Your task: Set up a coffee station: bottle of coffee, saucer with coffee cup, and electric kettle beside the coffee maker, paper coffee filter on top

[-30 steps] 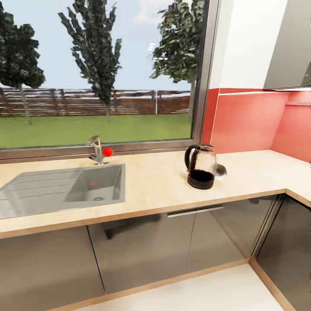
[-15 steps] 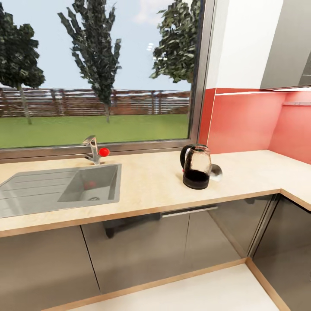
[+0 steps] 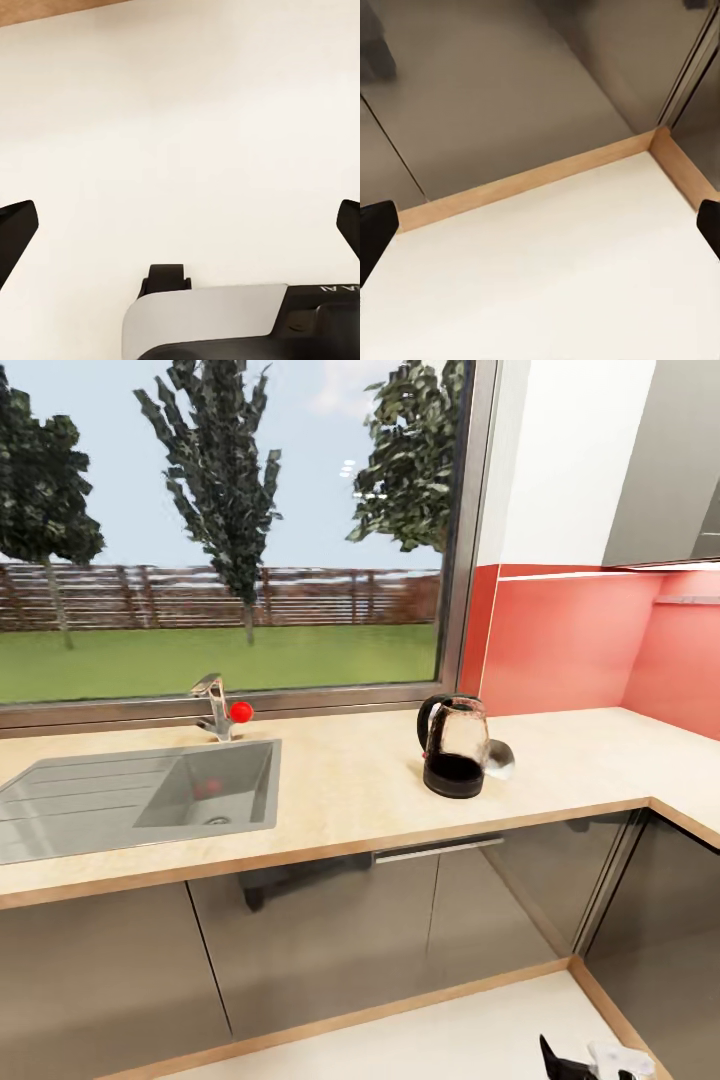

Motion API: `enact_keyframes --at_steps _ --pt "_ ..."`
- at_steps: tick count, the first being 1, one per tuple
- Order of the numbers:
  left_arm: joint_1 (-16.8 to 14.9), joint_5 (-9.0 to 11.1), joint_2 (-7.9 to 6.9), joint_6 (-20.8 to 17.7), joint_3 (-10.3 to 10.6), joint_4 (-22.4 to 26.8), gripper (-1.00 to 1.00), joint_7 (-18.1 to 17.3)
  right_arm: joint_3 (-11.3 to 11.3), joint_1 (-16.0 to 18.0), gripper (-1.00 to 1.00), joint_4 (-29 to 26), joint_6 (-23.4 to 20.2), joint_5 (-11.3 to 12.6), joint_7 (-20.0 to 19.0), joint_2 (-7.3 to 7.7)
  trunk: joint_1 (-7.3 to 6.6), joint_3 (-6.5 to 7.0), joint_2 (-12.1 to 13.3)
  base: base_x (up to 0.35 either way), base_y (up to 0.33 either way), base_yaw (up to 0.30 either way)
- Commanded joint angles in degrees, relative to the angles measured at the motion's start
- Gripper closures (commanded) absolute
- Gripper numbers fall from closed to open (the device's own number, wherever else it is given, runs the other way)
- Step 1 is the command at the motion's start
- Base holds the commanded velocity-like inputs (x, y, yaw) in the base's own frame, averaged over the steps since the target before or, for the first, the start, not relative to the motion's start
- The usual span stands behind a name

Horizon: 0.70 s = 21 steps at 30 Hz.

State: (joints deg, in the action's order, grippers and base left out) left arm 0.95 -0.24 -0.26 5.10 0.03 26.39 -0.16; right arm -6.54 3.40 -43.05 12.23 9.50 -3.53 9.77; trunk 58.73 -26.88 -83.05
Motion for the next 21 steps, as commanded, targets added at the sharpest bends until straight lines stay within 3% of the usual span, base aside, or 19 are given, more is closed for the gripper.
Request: enact_keyframes --at_steps 1,11,16,18,19,21 --pt "0.0 0.0 -0.01 0.1 0.0 0.1 -1.00 0.0 -0.1 -0.2 -1.00 -1.2 0.1 0.6 -0.4 0.00 0.00 -0.05 0.0 0.000 0.000 0.000" --pt "0.0 0.2 -0.06 0.1 -0.2 0.1 -1.00 0.1 -0.1 -3.3 -1.00 -14.0 -3.7 0.5 -0.4 -0.11 0.00 -0.05 0.0 0.000 0.000 0.000" --pt "0.0 0.2 -0.08 0.1 -0.2 0.2 -1.00 0.1 -0.2 -4.9 -1.00 -22.1 -8.5 0.5 -0.4 -0.04 0.00 -0.05 0.0 0.000 0.000 0.000" --pt "0.0 0.3 -0.09 0.1 -0.3 0.2 -1.00 0.1 -0.3 -5.9 -1.00 -30.9 -15.1 0.5 -0.3 0.02 0.00 -0.05 0.0 0.000 0.000 0.000" --pt "0.0 0.3 -0.06 0.1 -0.5 0.2 -1.00 0.1 -1.3 -6.2 -1.00 -37.9 -18.5 0.6 -0.3 -0.05 0.00 -0.05 0.0 0.000 0.000 0.000" --pt "0.0 0.4 -0.08 0.0 -0.6 0.2 -1.00 0.1 -2.6 -6.1 -1.00 -41.3 -19.5 0.7 -0.3 -0.16 0.00 -0.05 0.0 0.000 0.000 0.000"
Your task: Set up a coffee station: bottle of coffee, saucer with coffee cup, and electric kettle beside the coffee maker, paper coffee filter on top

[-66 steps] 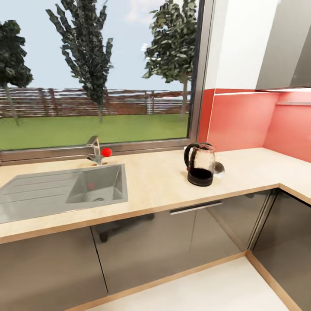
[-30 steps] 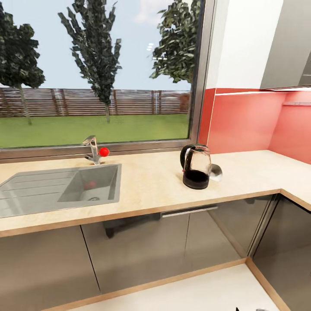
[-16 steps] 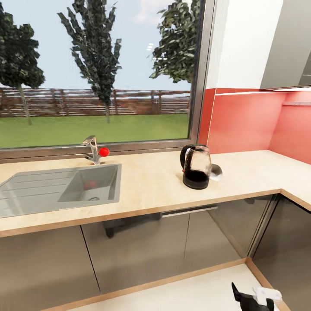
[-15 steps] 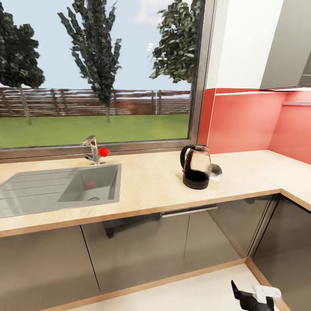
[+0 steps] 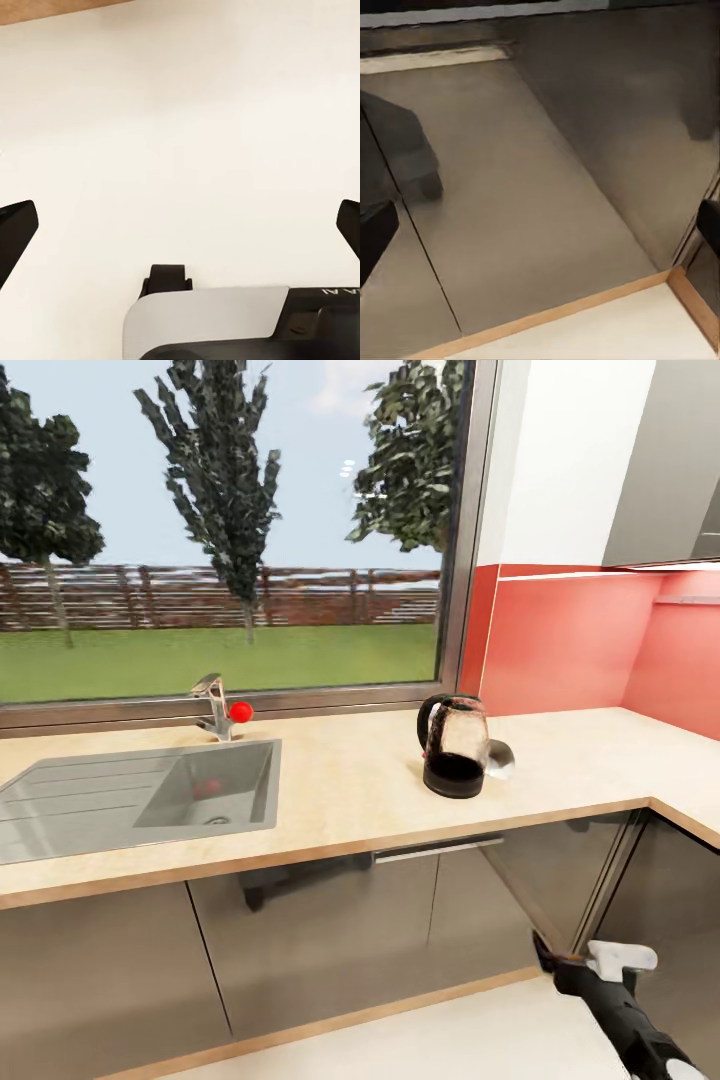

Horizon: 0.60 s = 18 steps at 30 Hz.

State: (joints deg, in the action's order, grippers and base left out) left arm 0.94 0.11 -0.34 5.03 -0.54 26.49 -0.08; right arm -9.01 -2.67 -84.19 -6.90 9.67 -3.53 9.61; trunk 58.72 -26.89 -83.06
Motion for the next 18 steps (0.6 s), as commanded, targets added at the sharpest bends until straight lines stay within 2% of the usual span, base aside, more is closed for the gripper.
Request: enact_keyframes --at_steps 1,4,5,6,8,11,12,13,17,18 --pt "0.0 0.0 0.02 0.1 -0.1 0.1 -1.00 0.0 -0.4 0.1 -1.00 -1.0 -0.7 0.5 -0.3 -0.01 0.01 -0.04 0.0 0.000 0.000 0.000" --pt "0.0 0.0 0.05 0.0 -0.1 0.1 -1.00 0.0 -1.0 1.9 -1.00 -2.6 -3.3 0.6 -0.3 0.03 0.01 -0.04 0.0 0.000 0.000 0.000" --pt "0.0 0.0 0.04 0.0 -0.1 0.1 -1.00 0.0 -1.3 4.2 -1.00 -3.2 -5.5 0.6 -0.4 0.13 0.01 -0.04 0.0 0.000 0.000 0.000" --pt "0.0 0.0 0.01 0.1 -0.2 0.1 -1.00 -0.1 -2.2 8.0 -1.00 -3.8 -8.4 0.7 -0.4 0.23 0.01 -0.04 0.0 0.000 0.000 0.000" --pt "0.0 0.0 0.04 0.1 -0.1 0.1 -1.00 -0.1 -2.7 12.8 -1.00 -4.1 -10.0 0.8 -0.5 0.33 0.01 -0.04 0.0 0.000 0.000 0.000" --pt "0.0 0.0 0.15 0.2 0.1 0.0 -1.00 -0.2 -2.8 16.3 -1.00 -4.2 -12.1 0.8 -0.5 0.38 0.01 -0.04 0.0 0.000 0.000 0.000" --pt "0.0 0.0 0.27 0.2 0.1 0.1 -1.00 -0.2 -3.0 20.4 -1.00 -4.2 -15.3 0.8 -0.5 0.38 0.01 -0.04 0.0 0.000 0.000 0.000" --pt "0.0 0.0 0.28 0.2 0.1 0.0 -1.00 -0.2 -3.0 21.5 -1.00 -4.2 -16.1 0.8 -0.5 0.35 0.01 -0.04 0.0 0.000 0.000 0.000" --pt "0.0 -0.1 0.34 0.2 0.0 -0.1 -1.00 -0.2 -2.9 30.2 -1.00 -3.7 -22.2 0.4 -0.2 0.22 0.01 -0.04 0.0 0.000 0.000 0.000" --pt "0.0 -0.1 0.32 0.2 0.0 -0.1 -1.00 -0.2 -2.9 31.1 -1.00 -3.4 -22.8 0.3 -0.1 0.17 0.01 -0.04 0.0 0.000 0.000 0.000"
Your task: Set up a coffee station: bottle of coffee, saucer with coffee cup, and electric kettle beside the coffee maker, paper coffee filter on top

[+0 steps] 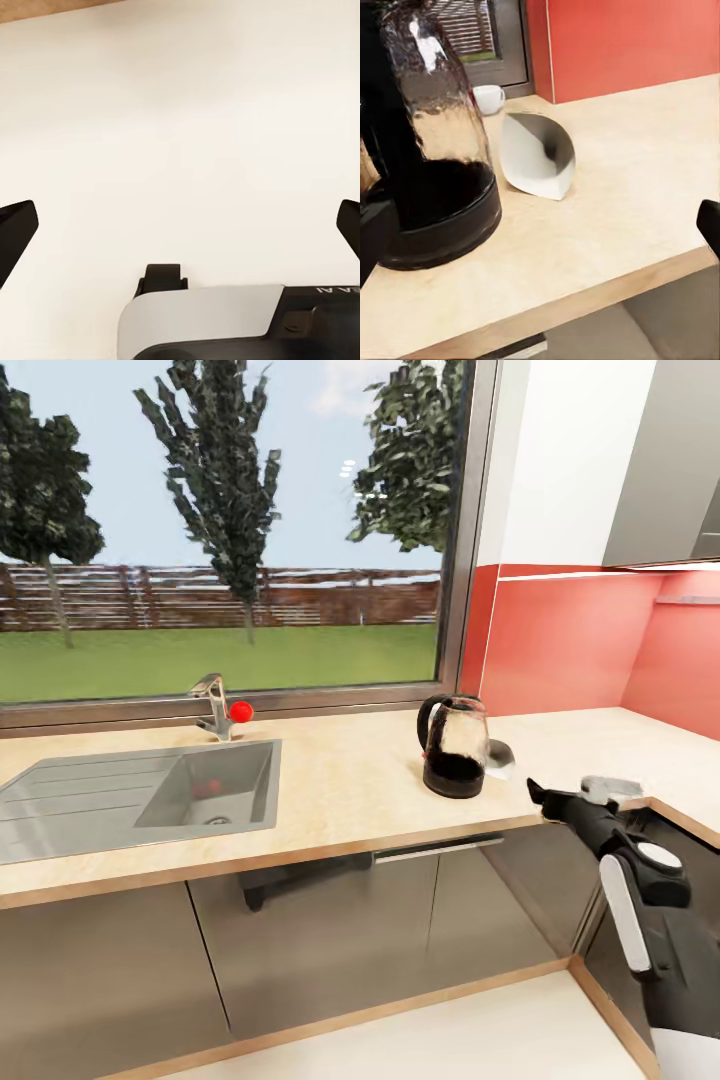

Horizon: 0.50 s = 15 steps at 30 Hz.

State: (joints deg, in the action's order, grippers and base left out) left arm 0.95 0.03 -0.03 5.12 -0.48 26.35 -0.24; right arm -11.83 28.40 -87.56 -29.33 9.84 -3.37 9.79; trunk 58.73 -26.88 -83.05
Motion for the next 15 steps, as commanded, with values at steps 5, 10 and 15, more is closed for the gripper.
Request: enact_keyframes --at_steps 5,10,15 --pt "0.0 0.1 0.41 0.1 -0.1 0.1 -1.00 0.0 0.3 5.3 -1.00 10.9 -1.7 -0.6 3.9 -0.04 0.00 -0.05 0.0 0.001 0.000 0.000" --pt "0.0 0.1 0.52 0.1 -0.2 -0.3 -1.00 0.0 0.8 5.7 -1.00 13.2 -1.3 -0.7 4.2 -0.16 0.00 -0.05 0.0 0.113 -0.084 0.000" --pt "0.0 0.1 0.55 0.3 -0.1 -1.6 -1.00 0.0 2.3 5.8 -1.00 13.7 -1.2 -0.6 4.1 -0.23 0.00 -0.05 0.0 0.076 -0.046 0.000"
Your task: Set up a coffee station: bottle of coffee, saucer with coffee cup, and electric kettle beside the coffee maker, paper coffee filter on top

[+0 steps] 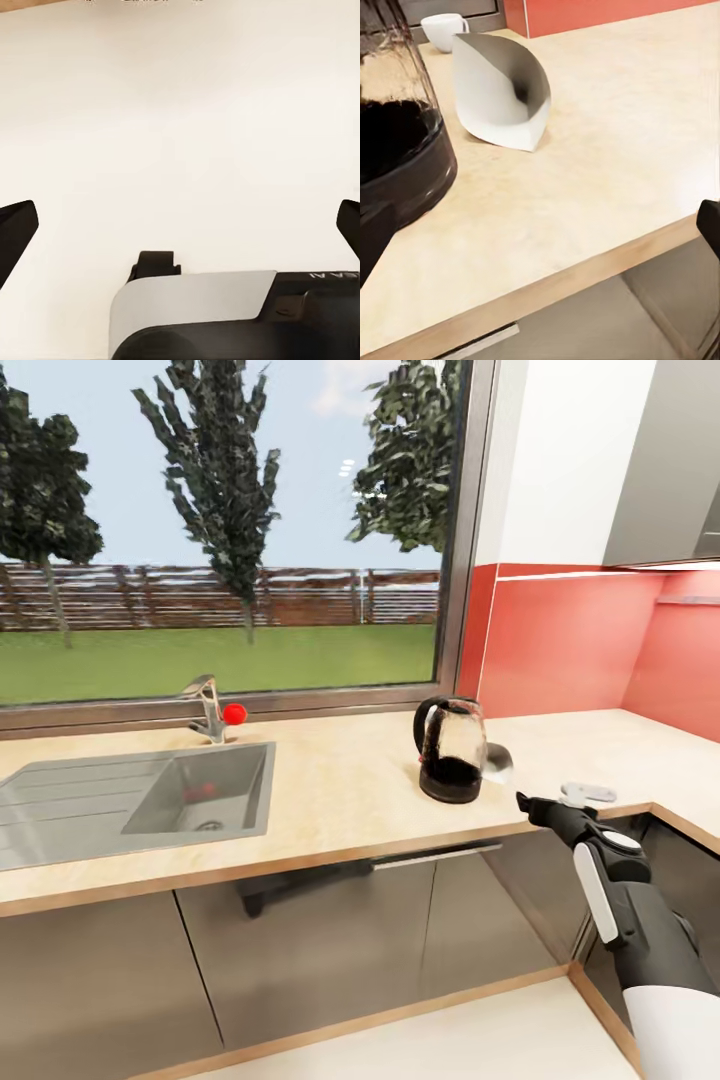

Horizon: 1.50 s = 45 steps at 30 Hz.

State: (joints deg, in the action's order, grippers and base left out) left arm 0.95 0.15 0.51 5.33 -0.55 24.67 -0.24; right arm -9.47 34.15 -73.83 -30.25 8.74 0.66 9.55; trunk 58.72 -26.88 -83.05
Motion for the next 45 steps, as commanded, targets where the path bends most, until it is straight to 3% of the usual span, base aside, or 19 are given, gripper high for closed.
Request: enact_keyframes --at_steps 1,40,42,45 --pt "0.0 0.0 0.02 0.1 -0.1 0.0 -1.00 0.0 0.0 0.0 -1.00 -0.1 -0.3 0.5 0.1 0.01 0.01 -0.05 0.0 0.127 -0.037 0.000" --pt "0.0 0.1 0.08 0.1 -0.4 -0.2 -1.00 0.1 0.1 -0.1 -1.00 -0.1 -0.2 0.5 0.0 -0.06 0.01 -0.05 0.0 0.124 -0.058 0.000" --pt "0.0 0.8 0.08 0.2 -0.4 -0.2 -1.00 0.1 0.1 -0.1 -1.00 -0.1 -0.2 0.5 0.0 -0.06 0.01 -0.05 0.0 0.095 -0.002 0.000" --pt "0.0 3.7 0.05 0.2 -0.5 -0.2 -1.00 0.0 0.1 -0.1 -1.00 -0.1 -0.2 0.5 0.0 -0.06 0.01 -0.05 0.0 0.034 -0.001 0.000"
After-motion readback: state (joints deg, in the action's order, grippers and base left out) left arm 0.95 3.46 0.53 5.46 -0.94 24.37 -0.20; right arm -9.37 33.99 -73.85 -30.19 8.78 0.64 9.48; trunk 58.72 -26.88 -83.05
